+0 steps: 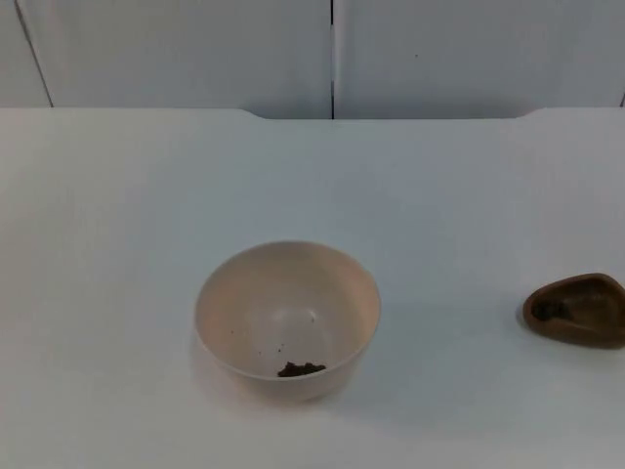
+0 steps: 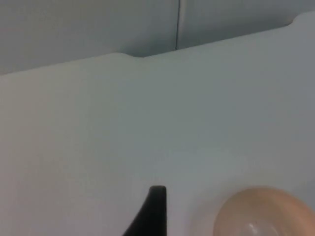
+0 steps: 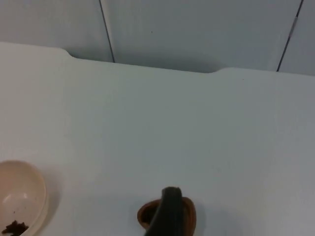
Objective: Pick up the bowl with the left hand and pour the coffee beans from the cup into the bowl with the right hand.
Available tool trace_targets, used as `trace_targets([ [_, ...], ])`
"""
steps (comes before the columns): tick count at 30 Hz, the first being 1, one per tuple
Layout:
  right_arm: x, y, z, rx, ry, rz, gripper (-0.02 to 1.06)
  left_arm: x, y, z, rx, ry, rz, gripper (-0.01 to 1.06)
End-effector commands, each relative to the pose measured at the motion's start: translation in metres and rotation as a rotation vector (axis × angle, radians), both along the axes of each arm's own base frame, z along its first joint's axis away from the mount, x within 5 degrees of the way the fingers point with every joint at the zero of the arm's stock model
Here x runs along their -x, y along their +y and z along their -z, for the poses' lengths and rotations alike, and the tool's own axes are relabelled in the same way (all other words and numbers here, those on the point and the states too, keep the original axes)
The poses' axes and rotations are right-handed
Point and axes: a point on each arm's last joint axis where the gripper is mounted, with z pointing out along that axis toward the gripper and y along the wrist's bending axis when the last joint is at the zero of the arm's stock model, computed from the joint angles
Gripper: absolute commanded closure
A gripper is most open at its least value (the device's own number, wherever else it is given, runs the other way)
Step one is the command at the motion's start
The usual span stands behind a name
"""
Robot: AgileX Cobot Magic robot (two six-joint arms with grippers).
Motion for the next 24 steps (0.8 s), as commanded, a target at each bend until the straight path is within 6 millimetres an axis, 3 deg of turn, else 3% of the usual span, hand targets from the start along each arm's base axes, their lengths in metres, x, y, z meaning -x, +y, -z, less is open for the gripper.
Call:
trace_targets([
  [1,0.016,-0.004,-0.001,0.003,-0.006,-0.004,0.33,0.012,0.008,-0.009,-0.011,-0.017,0.003,0.18],
  [4,0.036,-0.009,-0.002,0.003,-0.002,-0.003,0.33,0.028,0.018,-0.018,-0.019,-0.034,0.002,0.18],
  [11,0.062,-0.015,0.01,0.008,0.019,-0.002,0.33,0.055,0.034,-0.033,-0.02,-0.086,0.01,0.18],
  [16,0.086,-0.02,0.051,0.01,0.028,-0.002,0.33,0.086,0.053,-0.046,0.02,-0.151,0.001,0.18],
  [19,0.093,-0.022,0.065,0.009,0.026,-0.002,0.33,0.096,0.059,-0.046,0.028,-0.169,0.0,0.18],
  [24,0.106,-0.025,0.083,0.0,-0.006,-0.003,0.33,0.114,0.069,-0.023,0.034,-0.184,0.006,0.18],
])
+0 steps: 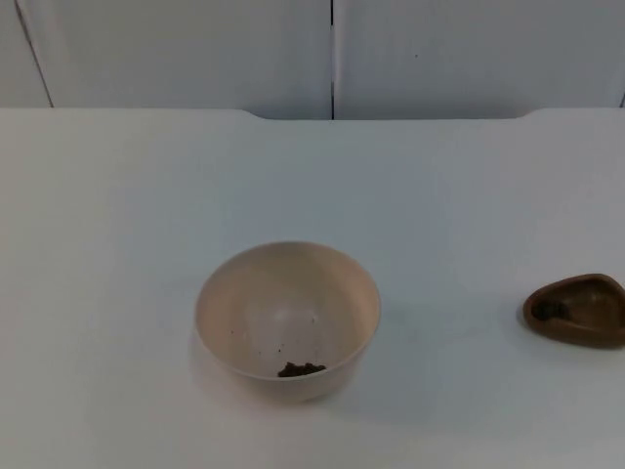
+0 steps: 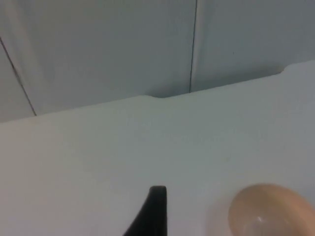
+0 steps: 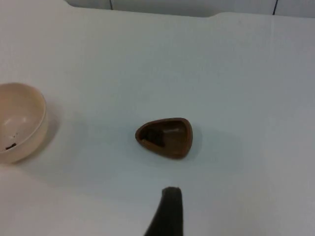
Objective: Pick up the bowl with the left hand and pour the coffee beans from the cup into the bowl with the right hand.
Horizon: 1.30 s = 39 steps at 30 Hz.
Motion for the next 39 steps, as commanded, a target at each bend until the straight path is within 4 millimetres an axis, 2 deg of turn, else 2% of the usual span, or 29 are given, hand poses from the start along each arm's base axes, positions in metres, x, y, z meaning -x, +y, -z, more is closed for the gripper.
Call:
trace_targets([
  [1,0.006,-0.001,0.006,-0.002,-0.027,-0.005,0.33,0.009,0.004,0.015,0.001,-0.004,0.007,0.18],
  [4,0.015,-0.003,0.009,-0.012,-0.071,-0.005,0.33,0.021,0.011,0.038,0.004,-0.016,0.012,0.18],
  [8,0.022,-0.005,0.01,-0.02,-0.107,-0.004,0.33,0.035,0.02,0.051,0.016,-0.036,0.011,0.18],
  [16,0.026,-0.006,0.011,-0.017,-0.128,-0.008,0.33,0.064,0.036,0.056,0.073,-0.114,0.005,0.18],
  [30,0.025,-0.006,0.009,0.024,-0.157,-0.032,0.33,0.086,0.051,0.069,0.035,-0.055,-0.021,0.18],
  [39,0.024,-0.005,0.006,0.018,-0.196,-0.034,0.33,0.096,0.043,0.107,0.017,-0.022,0.13,0.18],
])
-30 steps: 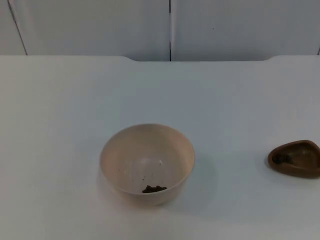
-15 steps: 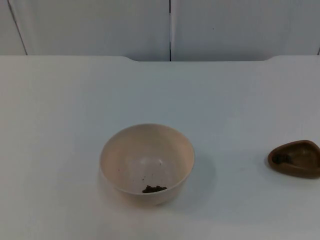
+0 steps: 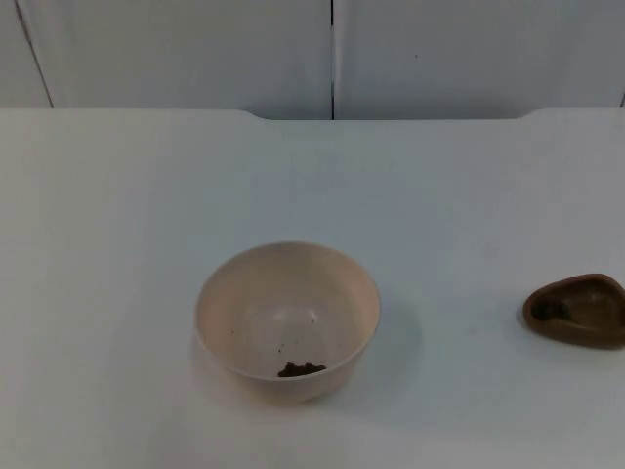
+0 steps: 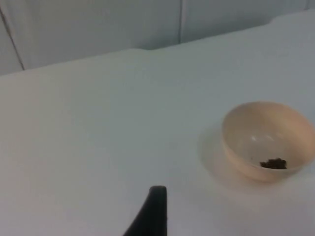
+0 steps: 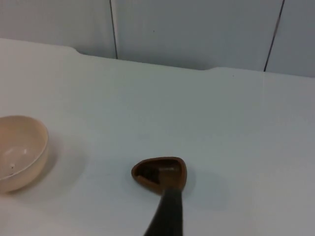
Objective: Pick up the bowl with the left hand and pour the coffee beans from the cup into the bowl with the right hand.
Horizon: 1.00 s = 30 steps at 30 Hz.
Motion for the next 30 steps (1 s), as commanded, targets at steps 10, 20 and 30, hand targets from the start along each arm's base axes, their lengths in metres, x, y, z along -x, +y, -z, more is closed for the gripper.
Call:
trace_targets([
  [10,0.009,0.002,0.0,0.026,-0.065,-0.063,0.33,0.006,-0.008,0.016,-0.024,0.048,0.117,0.18],
  [20,0.003,0.003,0.019,0.046,0.037,-0.061,0.33,0.006,-0.007,0.016,-0.027,0.046,0.115,0.18],
  [30,-0.002,0.004,0.032,0.04,0.1,-0.054,0.33,0.006,-0.007,0.016,-0.029,0.045,0.114,0.18],
])
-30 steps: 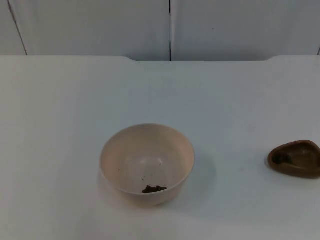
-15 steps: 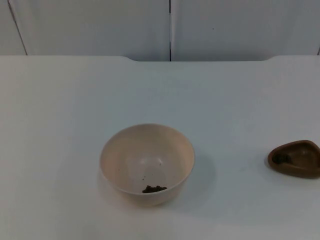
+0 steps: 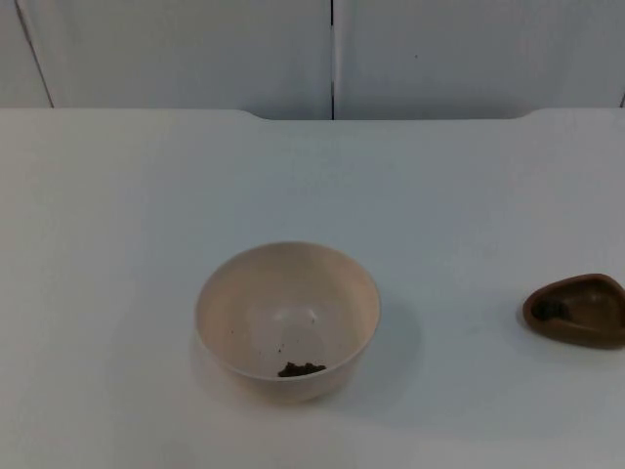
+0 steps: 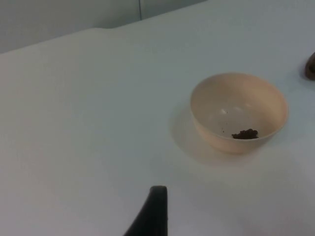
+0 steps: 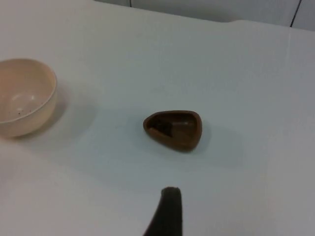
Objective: Pick up the bowl with the left hand and pour the coffee beans from the cup into the bowl with the right hand.
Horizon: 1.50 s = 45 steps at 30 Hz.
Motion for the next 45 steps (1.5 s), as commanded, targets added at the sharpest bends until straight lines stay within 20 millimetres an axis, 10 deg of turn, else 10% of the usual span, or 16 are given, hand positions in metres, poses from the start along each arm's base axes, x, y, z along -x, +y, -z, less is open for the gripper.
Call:
trace_targets([
  [1,0.0004,0.0006,0.0,-0.005,-0.004,-0.006,0.33,0.0004,-0.0003,0.0009,0.003,-0.001,0.004,0.18],
  [14,0.0004,0.0008,0.0,-0.002,-0.004,-0.01,0.26,0.0004,-0.0003,0.0009,0.003,-0.001,0.004,0.12],
  [18,0.0002,0.0001,0.0,-0.004,-0.004,0.0,-0.01,0.0,-0.0001,0.0023,-0.004,0.005,0.002,0.0],
  [45,-0.0004,-0.0025,0.0001,-0.018,0.0,0.041,-0.01,-0.0006,0.0003,0.0037,-0.011,0.009,-0.005,0.0],
])
